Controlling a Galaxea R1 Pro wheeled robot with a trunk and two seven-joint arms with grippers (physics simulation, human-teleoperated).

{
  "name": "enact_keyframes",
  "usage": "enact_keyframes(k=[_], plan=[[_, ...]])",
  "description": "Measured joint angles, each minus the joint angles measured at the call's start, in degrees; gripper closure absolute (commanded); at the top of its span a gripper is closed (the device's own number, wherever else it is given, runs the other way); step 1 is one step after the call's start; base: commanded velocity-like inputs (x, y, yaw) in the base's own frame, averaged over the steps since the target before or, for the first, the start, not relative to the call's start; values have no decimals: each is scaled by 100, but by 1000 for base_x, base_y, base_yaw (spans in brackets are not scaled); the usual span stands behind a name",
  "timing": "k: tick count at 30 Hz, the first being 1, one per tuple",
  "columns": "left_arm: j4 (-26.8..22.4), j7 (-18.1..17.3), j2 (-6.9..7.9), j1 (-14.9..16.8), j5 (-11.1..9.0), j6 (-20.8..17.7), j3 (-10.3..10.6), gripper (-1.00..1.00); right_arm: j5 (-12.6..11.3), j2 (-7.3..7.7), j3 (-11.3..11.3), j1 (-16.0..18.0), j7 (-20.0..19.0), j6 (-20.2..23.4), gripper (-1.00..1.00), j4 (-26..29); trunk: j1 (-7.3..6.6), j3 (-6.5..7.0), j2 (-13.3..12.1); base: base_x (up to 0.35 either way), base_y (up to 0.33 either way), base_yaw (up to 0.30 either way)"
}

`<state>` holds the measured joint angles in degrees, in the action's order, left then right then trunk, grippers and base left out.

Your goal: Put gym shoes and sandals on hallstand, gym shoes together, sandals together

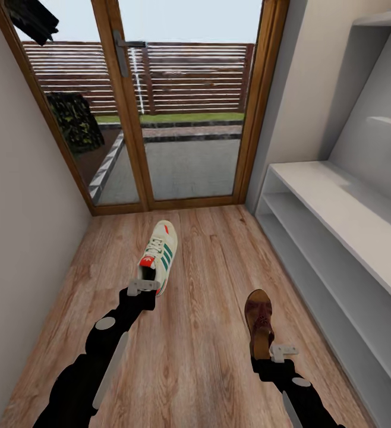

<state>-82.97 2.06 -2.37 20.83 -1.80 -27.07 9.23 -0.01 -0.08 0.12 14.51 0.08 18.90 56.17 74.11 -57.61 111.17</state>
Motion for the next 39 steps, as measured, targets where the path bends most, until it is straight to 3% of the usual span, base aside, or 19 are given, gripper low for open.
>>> enact_keyframes(k=[15, 29, 39], plan=[[0, 0, 0, 0, -4, 0, 0, 100, 0, 3, -2, 0, 0, 0, 100, -16, -329, 391, -602, 0, 0, 0], [0, -7, 0, -9, -4, 0, 8, 100, -8, 11, 0, 0, -26, 0, 100, -5, -330, 405, -603, 0, 0, 0], [0, -3, 0, -9, -4, 0, 1, 100, -1, 25, -6, 0, -26, 0, 100, 8, -330, 405, -603, 0, 253, -76]])
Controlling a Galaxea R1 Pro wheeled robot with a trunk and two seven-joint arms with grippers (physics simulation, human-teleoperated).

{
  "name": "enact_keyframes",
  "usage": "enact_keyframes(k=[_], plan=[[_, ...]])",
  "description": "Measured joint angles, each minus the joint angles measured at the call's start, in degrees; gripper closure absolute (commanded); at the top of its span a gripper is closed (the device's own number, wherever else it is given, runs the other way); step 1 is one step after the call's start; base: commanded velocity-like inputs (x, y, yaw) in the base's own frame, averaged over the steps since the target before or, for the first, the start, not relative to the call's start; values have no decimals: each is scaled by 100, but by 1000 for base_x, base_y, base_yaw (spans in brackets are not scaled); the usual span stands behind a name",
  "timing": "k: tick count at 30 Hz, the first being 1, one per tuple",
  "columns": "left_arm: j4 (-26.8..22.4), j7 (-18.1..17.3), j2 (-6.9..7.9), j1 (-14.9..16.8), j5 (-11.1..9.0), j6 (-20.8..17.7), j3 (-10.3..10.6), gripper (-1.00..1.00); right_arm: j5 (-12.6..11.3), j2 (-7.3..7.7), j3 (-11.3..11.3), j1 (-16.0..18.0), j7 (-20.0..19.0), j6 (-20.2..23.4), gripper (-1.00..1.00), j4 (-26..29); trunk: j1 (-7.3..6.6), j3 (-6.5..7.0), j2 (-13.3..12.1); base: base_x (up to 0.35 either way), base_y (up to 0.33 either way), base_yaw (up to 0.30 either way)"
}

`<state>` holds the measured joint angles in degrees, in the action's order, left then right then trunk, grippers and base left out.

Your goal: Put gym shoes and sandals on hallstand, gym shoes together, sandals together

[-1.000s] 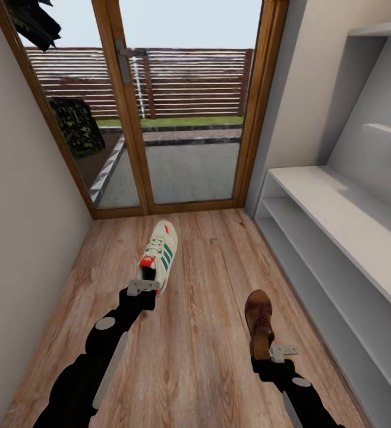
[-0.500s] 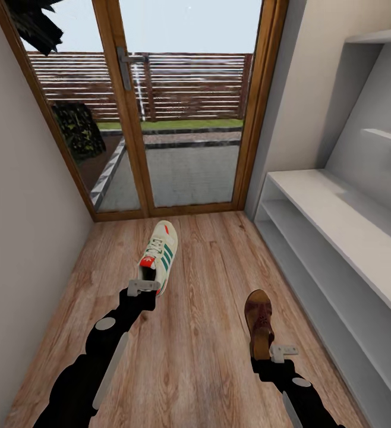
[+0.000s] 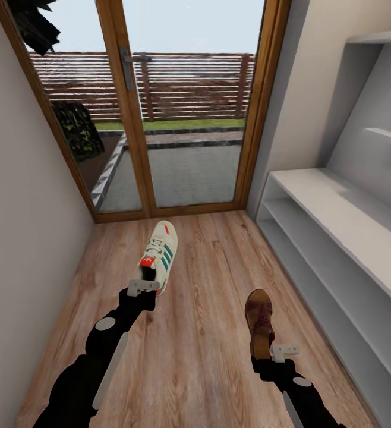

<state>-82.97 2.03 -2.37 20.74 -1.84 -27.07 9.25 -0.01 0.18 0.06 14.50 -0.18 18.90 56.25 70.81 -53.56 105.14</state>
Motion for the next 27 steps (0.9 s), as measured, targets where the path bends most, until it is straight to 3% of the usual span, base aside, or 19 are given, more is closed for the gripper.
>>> enact_keyframes(k=[7, 27], plan=[[0, 0, 0, 0, 1, 0, 0, 100, 0, 0, 3, 0, 0, 0, 100, 0, 0, 0, 0, 0, 202, -269], [0, -2, 0, 0, 2, 0, 2, 100, -1, 0, 3, 0, 0, 0, 100, 0, 0, 0, 0, 0, 5, -282]])
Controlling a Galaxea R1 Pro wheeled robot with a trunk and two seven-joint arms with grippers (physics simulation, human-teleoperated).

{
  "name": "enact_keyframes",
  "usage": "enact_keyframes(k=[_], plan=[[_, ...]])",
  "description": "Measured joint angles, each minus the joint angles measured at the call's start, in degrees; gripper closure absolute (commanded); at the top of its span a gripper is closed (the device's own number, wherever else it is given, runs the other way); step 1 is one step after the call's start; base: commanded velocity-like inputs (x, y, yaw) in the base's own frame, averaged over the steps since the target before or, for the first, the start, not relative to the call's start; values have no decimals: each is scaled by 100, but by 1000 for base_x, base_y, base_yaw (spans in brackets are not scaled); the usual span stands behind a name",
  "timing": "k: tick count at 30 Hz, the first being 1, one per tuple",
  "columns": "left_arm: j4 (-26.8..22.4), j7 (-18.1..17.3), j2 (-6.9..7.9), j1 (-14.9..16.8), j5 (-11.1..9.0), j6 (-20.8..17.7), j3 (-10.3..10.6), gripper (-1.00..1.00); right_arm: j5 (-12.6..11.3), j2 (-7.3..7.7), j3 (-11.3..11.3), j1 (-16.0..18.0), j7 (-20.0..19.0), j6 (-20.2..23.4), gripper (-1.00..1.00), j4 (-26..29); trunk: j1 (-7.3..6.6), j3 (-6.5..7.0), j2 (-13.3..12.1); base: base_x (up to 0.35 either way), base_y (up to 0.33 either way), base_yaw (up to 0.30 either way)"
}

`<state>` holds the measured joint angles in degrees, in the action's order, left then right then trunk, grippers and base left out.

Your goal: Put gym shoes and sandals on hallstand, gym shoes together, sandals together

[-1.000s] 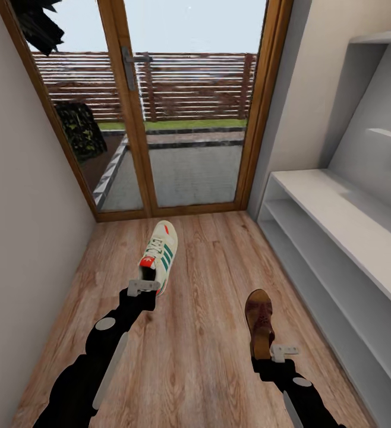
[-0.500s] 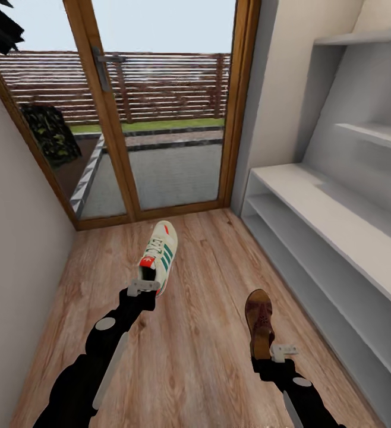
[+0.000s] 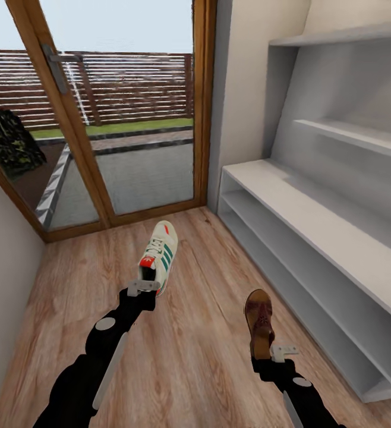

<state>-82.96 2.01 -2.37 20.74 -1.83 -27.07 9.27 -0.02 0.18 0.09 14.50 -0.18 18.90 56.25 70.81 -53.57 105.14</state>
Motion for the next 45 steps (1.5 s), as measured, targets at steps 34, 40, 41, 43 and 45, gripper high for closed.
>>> enact_keyframes(k=[34, 40, 41, 43, 45], plan=[[-52, 11, 17, -967, 9, 1708, 5, 100, -9, -28, -17, -9, -2, -1327, 100, 385, 0, -62, 0, 0, 0, -272], [-52, 7, 17, -967, 7, 1707, 4, 100, -8, -26, -17, -9, 2, -1318, 100, 394, 0, -71, 0, 0, 26, -250], [-53, 6, 17, -967, 7, 1706, 4, 100, -8, -26, -17, -9, 1, -1318, 100, 394, 0, -71, 0, 0, 121, -282], [-53, 5, 15, -967, 7, 1708, -1, 100, -8, -26, -17, -9, 3, -1318, 100, 395, 0, -71, 0, 0, 174, -285], [-53, 5, 17, -967, 7, 1706, -2, 100, -7, -26, -17, -9, 3, -1318, 100, 396, 0, -71, 0, 0, 220, -286]])
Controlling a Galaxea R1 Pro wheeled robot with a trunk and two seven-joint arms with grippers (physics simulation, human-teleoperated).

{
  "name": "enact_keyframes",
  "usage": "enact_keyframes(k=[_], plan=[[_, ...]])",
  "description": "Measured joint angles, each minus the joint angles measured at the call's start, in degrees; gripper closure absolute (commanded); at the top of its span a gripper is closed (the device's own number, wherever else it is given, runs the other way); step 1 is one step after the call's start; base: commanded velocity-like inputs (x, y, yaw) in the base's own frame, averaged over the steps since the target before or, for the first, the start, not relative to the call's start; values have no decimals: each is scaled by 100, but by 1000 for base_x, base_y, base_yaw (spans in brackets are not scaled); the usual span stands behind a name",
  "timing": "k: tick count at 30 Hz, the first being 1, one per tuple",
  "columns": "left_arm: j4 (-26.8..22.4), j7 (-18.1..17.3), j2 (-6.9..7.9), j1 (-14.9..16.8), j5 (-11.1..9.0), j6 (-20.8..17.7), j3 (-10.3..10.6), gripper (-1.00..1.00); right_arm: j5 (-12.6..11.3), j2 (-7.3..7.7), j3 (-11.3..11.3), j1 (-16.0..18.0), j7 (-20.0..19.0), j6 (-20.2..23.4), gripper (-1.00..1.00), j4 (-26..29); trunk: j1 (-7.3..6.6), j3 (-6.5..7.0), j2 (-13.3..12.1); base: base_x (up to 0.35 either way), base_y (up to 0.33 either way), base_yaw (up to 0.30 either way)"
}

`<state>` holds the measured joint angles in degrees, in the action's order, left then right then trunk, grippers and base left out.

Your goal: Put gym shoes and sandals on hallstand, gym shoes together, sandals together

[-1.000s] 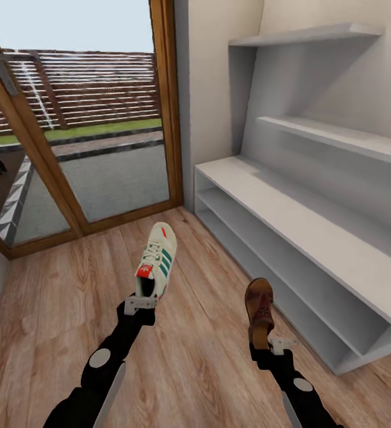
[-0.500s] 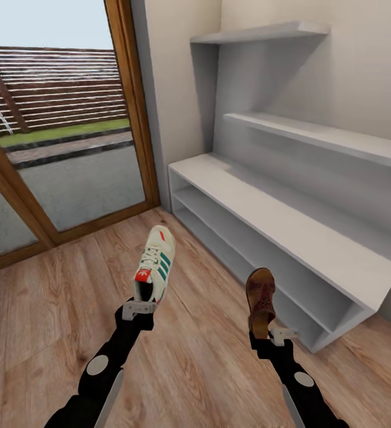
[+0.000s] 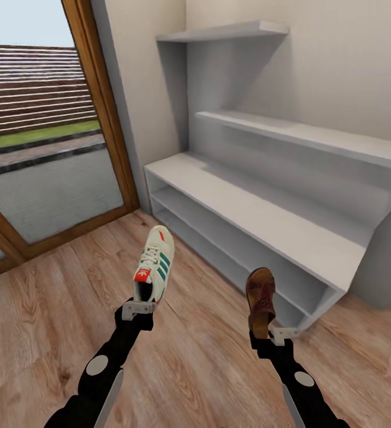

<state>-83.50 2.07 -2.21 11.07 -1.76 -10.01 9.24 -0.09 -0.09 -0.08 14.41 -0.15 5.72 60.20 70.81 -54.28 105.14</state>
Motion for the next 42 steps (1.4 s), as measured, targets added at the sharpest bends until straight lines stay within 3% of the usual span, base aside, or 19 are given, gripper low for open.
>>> enact_keyframes(k=[42], plan=[[0, -8, 1, -1, -3, 4, -1, 100, 0, 0, 0, 0, 0, 0, 100, -9, 0, 0, 0, 0, 283, -287]])
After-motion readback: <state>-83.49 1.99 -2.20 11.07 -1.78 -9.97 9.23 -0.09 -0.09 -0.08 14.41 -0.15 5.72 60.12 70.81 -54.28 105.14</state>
